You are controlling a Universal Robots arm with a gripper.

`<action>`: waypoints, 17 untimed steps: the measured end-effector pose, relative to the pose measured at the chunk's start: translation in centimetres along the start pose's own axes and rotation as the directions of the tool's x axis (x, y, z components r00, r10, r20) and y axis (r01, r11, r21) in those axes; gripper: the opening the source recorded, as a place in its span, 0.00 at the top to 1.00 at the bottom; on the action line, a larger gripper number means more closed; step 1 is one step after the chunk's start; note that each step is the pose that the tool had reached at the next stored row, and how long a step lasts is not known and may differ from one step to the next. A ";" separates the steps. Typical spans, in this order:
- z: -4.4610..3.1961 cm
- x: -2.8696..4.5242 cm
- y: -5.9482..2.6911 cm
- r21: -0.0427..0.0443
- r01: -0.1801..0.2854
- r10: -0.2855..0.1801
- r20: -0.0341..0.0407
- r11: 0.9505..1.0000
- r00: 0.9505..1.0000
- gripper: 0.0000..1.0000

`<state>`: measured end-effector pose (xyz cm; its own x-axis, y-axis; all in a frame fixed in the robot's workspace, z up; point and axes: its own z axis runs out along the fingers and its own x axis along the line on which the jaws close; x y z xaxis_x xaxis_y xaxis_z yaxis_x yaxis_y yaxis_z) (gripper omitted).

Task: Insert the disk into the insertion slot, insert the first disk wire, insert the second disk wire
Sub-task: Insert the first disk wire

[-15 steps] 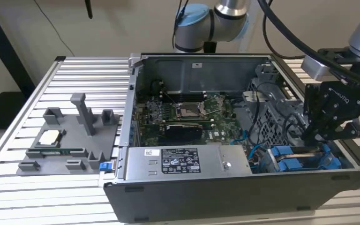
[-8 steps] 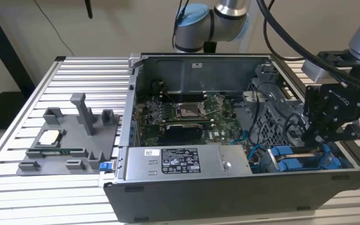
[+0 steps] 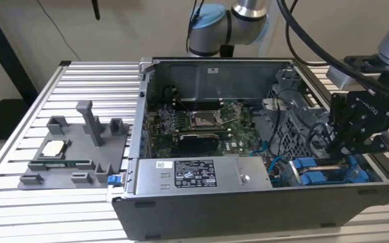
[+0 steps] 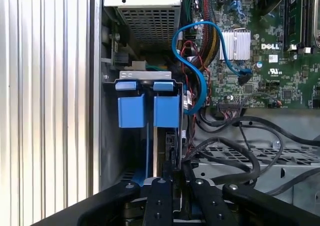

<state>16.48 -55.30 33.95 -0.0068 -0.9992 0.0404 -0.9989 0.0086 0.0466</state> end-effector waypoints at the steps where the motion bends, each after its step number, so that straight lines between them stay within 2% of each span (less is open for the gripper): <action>1: 0.00 0.03 0.00 0.000 -0.001 0.001 0.000 1.000 1.000 0.81; 17: 0.43 0.01 -0.20 0.000 -0.003 0.003 0.000 1.000 1.000 0.81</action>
<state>16.67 -55.34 33.51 -0.0098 -0.9991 0.0403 -0.9989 0.0117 0.0465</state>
